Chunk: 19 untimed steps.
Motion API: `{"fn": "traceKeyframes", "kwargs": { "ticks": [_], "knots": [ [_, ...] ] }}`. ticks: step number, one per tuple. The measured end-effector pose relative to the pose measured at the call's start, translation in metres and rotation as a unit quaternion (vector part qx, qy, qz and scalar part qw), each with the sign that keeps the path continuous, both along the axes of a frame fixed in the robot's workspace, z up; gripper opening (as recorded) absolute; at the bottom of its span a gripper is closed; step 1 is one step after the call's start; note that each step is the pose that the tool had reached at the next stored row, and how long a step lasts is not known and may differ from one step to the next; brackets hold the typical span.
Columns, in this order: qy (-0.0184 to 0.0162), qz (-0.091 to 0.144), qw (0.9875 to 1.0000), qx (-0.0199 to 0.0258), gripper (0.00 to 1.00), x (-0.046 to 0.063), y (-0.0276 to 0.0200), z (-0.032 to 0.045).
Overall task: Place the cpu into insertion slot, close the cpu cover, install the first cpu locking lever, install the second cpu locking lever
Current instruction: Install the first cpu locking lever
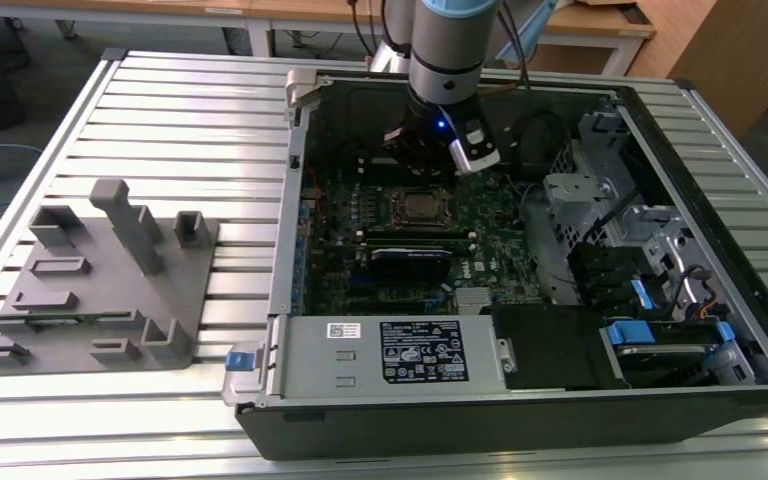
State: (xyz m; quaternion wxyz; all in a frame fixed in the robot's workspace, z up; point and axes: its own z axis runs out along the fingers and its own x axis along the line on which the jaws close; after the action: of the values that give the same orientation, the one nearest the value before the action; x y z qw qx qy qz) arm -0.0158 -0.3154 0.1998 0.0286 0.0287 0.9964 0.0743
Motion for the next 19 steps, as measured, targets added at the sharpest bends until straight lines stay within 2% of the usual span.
{"fn": "traceKeyframes", "kwargs": {
  "ticks": [19],
  "knots": [
    [-0.0003,-0.004,1.0,-0.004,0.11,0.0,0.0067,-0.0007]
  ]
}}
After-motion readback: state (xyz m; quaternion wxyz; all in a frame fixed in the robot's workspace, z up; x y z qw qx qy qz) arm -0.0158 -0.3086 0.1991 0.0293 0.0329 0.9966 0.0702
